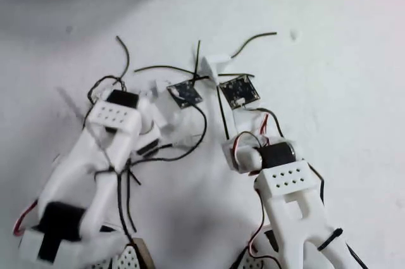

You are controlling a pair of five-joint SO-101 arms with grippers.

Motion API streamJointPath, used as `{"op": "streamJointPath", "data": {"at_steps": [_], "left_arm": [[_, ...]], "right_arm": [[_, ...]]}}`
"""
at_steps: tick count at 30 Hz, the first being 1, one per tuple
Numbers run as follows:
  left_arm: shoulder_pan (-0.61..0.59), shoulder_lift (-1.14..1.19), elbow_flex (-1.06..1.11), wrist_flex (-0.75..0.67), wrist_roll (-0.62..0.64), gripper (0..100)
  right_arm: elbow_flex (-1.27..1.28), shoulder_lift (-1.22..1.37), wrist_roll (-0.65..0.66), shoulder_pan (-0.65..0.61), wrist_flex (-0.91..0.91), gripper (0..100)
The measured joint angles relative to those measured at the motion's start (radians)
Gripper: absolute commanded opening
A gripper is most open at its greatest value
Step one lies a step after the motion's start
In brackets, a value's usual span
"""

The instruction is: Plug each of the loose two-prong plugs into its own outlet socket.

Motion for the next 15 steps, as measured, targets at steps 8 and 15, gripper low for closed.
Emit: {"op": "streamJointPath", "data": {"at_steps": [8,15], "left_arm": [[0.206,-0.152,0.127,0.068,0.172,2],[0.279,-0.157,0.244,-0.054,0.267,12]], "right_arm": [[0.000,0.000,0.000,0.000,0.000,19.9],[0.000,0.000,0.000,0.000,0.000,19.9]]}}
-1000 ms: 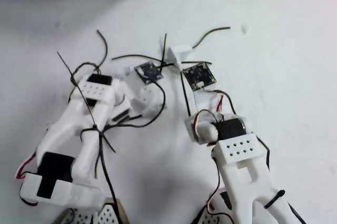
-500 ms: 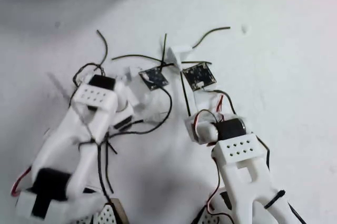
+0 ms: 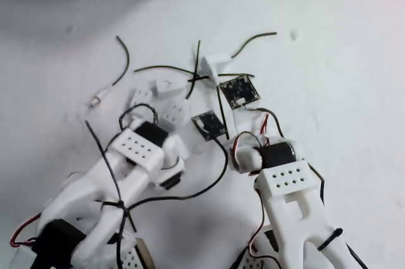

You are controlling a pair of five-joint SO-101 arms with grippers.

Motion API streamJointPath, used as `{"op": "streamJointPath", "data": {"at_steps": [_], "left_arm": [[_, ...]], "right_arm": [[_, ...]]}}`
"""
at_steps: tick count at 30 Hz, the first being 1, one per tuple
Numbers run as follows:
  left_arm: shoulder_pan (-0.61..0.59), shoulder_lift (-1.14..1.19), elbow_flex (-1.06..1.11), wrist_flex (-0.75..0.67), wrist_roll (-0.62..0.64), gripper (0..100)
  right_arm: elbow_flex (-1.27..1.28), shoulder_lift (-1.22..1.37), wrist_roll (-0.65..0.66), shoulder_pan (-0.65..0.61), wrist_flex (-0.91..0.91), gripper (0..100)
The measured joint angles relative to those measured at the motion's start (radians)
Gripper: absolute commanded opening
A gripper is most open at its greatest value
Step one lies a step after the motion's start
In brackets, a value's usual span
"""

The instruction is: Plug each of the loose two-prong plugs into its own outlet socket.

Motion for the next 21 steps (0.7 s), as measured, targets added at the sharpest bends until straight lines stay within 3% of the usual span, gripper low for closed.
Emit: {"op": "streamJointPath", "data": {"at_steps": [3,9,21], "left_arm": [[0.000,-0.005,0.054,-0.060,0.009,21],[-0.020,-0.015,0.092,-0.107,0.023,21],[-0.259,-0.015,-0.026,-0.115,-0.144,21]], "right_arm": [[0.000,0.000,0.000,0.000,0.000,19.9],[0.000,0.000,0.000,0.000,0.000,19.8],[0.000,0.000,0.000,0.000,0.000,19.8]]}}
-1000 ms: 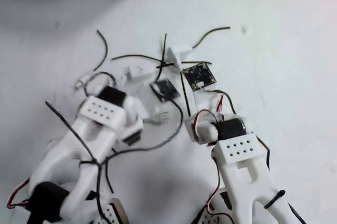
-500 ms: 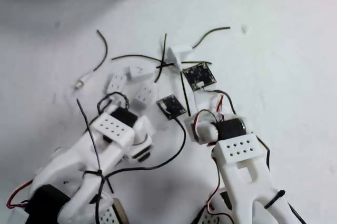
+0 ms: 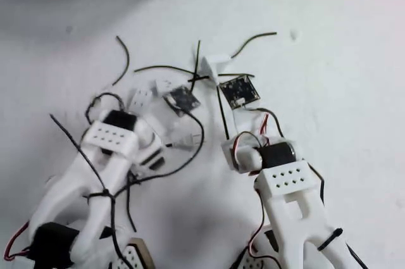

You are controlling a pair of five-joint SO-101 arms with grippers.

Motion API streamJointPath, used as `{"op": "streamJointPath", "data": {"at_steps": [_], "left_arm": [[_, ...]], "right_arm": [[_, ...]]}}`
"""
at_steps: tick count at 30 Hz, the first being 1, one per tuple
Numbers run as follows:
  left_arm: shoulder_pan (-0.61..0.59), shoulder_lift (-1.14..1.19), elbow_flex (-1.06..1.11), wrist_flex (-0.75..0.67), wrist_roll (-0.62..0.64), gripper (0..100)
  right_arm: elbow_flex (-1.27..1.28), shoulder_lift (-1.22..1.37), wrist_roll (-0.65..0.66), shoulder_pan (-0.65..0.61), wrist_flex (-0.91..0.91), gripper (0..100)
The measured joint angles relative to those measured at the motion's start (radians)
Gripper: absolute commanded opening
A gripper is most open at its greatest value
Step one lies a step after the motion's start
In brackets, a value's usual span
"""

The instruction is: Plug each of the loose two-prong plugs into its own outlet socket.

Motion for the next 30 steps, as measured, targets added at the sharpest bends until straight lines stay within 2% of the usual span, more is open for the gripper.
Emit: {"op": "streamJointPath", "data": {"at_steps": [8,17,24,27,30], "left_arm": [[-0.129,0.012,-0.003,-0.103,-0.061,21],[-0.181,0.218,-0.150,-0.144,-0.061,21],[-0.184,0.281,-0.265,-0.043,-0.061,21],[-0.160,0.255,-0.267,0.021,-0.063,21],[-0.132,0.184,-0.267,0.072,-0.115,22]], "right_arm": [[0.000,0.000,0.000,0.000,0.000,19.8],[0.000,0.000,0.000,0.000,0.000,19.8],[0.000,0.000,0.000,0.000,0.000,19.8],[0.000,0.000,0.000,0.000,0.000,19.8],[0.000,0.000,0.000,0.000,0.000,19.8]]}}
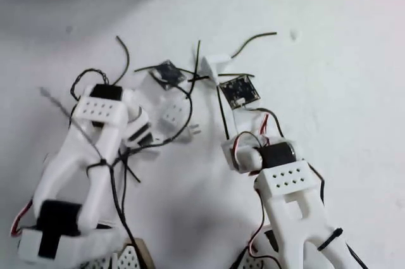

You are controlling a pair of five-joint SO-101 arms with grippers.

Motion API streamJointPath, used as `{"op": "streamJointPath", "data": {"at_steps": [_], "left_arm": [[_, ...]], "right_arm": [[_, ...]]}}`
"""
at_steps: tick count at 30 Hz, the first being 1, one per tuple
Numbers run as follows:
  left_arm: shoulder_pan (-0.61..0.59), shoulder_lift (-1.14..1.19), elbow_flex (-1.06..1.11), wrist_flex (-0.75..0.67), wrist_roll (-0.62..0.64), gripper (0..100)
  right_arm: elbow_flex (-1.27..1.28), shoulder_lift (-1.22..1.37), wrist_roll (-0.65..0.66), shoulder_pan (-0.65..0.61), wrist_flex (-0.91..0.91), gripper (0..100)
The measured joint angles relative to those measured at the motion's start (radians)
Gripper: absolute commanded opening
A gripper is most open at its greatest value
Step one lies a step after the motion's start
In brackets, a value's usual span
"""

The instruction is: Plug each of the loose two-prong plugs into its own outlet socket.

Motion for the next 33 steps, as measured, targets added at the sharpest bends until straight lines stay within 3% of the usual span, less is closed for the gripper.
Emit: {"op": "streamJointPath", "data": {"at_steps": [5,13,20,23,27,33], "left_arm": [[0.025,-0.080,0.000,0.092,-0.135,25],[0.023,0.005,0.000,0.061,-0.373,25],[0.023,0.127,0.000,-0.063,-0.439,24],[0.023,0.137,0.000,-0.094,-0.442,18],[0.026,0.138,0.000,-0.101,-0.442,10],[0.066,0.121,0.069,-0.109,-0.439,9]], "right_arm": [[0.000,0.000,0.000,0.000,0.000,19.8],[0.000,0.000,0.000,0.000,0.000,19.8],[0.000,0.000,0.000,0.000,0.000,19.9],[0.000,0.000,0.000,0.000,0.000,20.0],[0.000,0.000,0.000,0.000,0.000,20.0],[0.000,0.000,0.000,0.000,0.000,19.9]]}}
